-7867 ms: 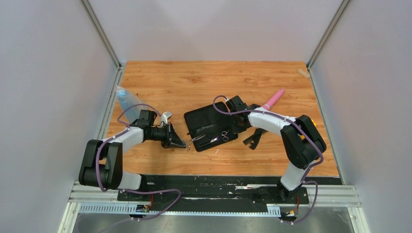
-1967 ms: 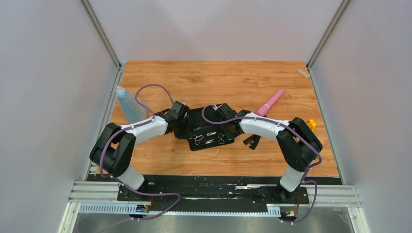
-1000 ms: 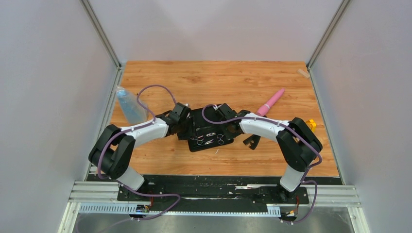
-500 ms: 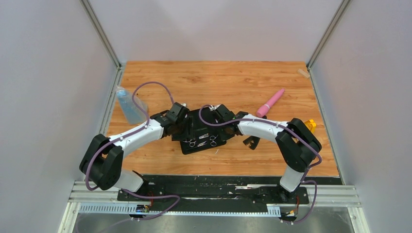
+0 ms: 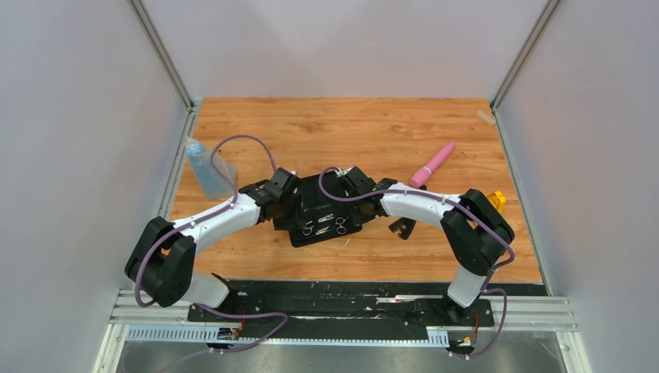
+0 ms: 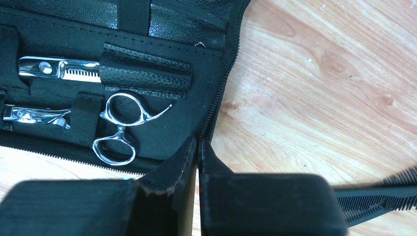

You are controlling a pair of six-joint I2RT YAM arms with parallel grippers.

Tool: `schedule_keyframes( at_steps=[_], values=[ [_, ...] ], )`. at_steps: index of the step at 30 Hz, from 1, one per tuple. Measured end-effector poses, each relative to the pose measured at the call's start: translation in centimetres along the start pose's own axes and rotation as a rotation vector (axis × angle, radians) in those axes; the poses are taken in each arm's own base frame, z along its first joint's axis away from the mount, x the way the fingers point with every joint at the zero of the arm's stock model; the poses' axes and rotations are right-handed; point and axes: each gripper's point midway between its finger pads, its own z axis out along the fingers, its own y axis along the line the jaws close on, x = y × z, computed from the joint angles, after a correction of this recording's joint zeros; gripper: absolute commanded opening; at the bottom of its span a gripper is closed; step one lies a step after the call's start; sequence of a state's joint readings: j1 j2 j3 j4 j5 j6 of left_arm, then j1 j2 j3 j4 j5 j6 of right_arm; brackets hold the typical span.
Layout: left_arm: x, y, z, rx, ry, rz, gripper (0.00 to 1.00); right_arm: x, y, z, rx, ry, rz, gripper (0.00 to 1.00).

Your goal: Sort the hair-cutting tools

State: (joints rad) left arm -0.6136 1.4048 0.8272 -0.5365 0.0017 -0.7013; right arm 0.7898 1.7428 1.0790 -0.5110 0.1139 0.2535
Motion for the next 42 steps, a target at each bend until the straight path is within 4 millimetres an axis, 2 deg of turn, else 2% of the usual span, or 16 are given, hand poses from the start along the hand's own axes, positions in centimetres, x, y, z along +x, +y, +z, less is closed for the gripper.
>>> schedule_keyframes(
  at_steps=[7, 17, 22, 26, 30, 35, 38, 42],
  values=[
    [0.2, -1.0, 0.4, 0.049, 0.023, 0.001, 0.36, 0.0, 0.0, 0.0, 0.0, 0.0, 0.006, 0.05],
    [1.7, -1.3, 2.4, 0.055, 0.103, 0.005, 0.29, 0.0, 0.0, 0.0, 0.001, 0.001, 0.007, 0.05],
    [1.5, -1.3, 2.7, 0.056, 0.099, 0.008, 0.2, 0.0, 0.0, 0.0, 0.001, 0.001, 0.007, 0.05],
    [1.5, -1.3, 2.7, 0.051, 0.106, 0.016, 0.18, 0.1, 0.0, 0.0, 0.001, 0.001, 0.007, 0.05],
    [1.4, -1.4, 2.7, 0.044, 0.121, 0.029, 0.24, 0.1, 0.0, 0.0, 0.001, 0.002, 0.006, 0.05],
    [1.3, -1.6, 2.6, 0.055, 0.117, 0.034, 0.55, 0.1, 0.0, 0.0, 0.0, 0.001, 0.007, 0.05],
    [0.9, -1.8, 2.2, 0.063, 0.093, 0.046, 0.64, 0.1, 0.0, -0.2, 0.0, 0.002, 0.012, 0.05],
    [0.1, -1.7, 0.5, 0.057, 0.039, 0.048, 0.74, 0.4, 0.1, -0.4, 0.005, 0.013, 0.056, 0.06]
  ],
)
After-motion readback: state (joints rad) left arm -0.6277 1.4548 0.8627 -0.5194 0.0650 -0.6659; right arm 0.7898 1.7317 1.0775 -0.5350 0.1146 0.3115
